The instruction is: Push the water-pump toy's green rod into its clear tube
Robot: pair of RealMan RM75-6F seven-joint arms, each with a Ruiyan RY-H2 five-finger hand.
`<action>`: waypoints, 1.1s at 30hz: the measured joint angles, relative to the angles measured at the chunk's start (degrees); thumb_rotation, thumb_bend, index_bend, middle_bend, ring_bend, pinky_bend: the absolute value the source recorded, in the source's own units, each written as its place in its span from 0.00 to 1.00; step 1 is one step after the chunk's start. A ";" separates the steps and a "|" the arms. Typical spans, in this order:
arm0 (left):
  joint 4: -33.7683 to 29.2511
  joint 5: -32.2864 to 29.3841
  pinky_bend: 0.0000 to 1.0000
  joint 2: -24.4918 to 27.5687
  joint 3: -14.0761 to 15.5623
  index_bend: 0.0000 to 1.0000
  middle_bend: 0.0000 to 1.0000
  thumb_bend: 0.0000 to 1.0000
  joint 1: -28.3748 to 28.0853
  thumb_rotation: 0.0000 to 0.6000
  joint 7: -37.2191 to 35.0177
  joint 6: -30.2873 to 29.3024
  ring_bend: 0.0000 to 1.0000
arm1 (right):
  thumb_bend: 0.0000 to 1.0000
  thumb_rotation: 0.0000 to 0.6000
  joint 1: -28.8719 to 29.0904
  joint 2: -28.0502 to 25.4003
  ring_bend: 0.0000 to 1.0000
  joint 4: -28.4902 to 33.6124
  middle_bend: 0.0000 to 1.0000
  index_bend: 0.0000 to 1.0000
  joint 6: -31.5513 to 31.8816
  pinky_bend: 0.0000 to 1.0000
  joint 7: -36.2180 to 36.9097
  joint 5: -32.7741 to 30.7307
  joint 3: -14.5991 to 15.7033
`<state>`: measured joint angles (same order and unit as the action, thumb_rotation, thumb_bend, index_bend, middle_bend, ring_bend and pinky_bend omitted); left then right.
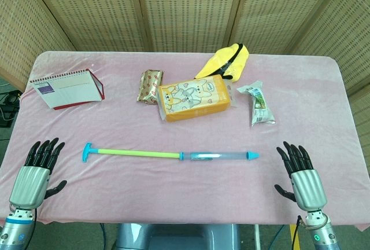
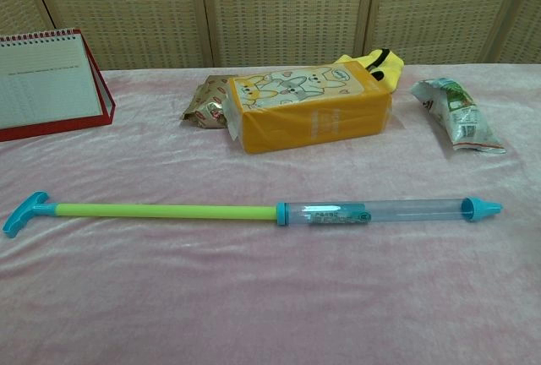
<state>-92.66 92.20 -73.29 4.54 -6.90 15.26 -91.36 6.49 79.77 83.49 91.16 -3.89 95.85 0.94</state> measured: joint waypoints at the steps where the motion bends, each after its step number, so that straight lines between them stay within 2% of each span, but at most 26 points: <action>1: 0.02 0.06 0.00 -0.03 -0.08 0.00 0.00 0.15 0.06 1.00 0.05 0.04 0.00 | 0.14 1.00 -0.03 -0.03 0.00 0.03 0.00 0.02 0.01 0.00 0.02 0.04 -0.03; 22: -0.05 0.14 0.00 -0.47 -1.69 0.00 0.00 0.16 0.70 1.00 0.14 2.10 0.00 | 0.14 1.00 -0.28 -0.68 0.00 0.86 0.00 0.01 -0.37 0.00 1.01 0.09 -0.76; 24: -0.48 -0.79 0.05 -0.62 -2.35 0.00 0.01 0.17 0.45 1.00 0.27 2.80 0.01 | 0.14 1.00 -0.29 -0.82 0.00 0.87 0.00 0.01 -0.48 0.00 1.23 0.01 -0.81; 26: -0.80 -1.55 0.22 -0.84 -3.09 0.03 0.13 0.19 0.11 1.00 0.76 3.41 0.14 | 0.14 1.00 -0.29 -0.87 0.00 0.86 0.00 0.01 -0.62 0.00 1.30 -0.08 -0.83; 28: -0.85 -2.04 0.45 -1.15 -3.83 0.10 0.42 0.21 -0.27 1.00 1.63 3.72 0.39 | 0.14 1.00 -0.30 -0.97 0.00 0.94 0.00 0.01 -0.85 0.00 1.46 -0.22 -0.83; 31: -0.48 -3.16 0.63 -2.51 -5.95 0.26 0.67 0.23 -1.51 1.00 3.28 4.58 0.60 | 0.14 1.00 -0.31 -1.17 0.00 1.17 0.00 0.01 -0.99 0.00 1.63 -0.24 -0.84; 33: -0.38 -4.63 0.68 -3.23 -7.12 0.37 0.75 0.24 -2.68 1.00 4.01 6.31 0.67 | 0.14 1.00 -0.34 -1.25 0.00 1.28 0.00 0.01 -0.99 0.00 1.66 -0.22 -0.87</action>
<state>-93.04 87.57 -76.52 -2.58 -9.58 19.27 -85.05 6.15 78.52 84.76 90.17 -2.23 95.63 0.06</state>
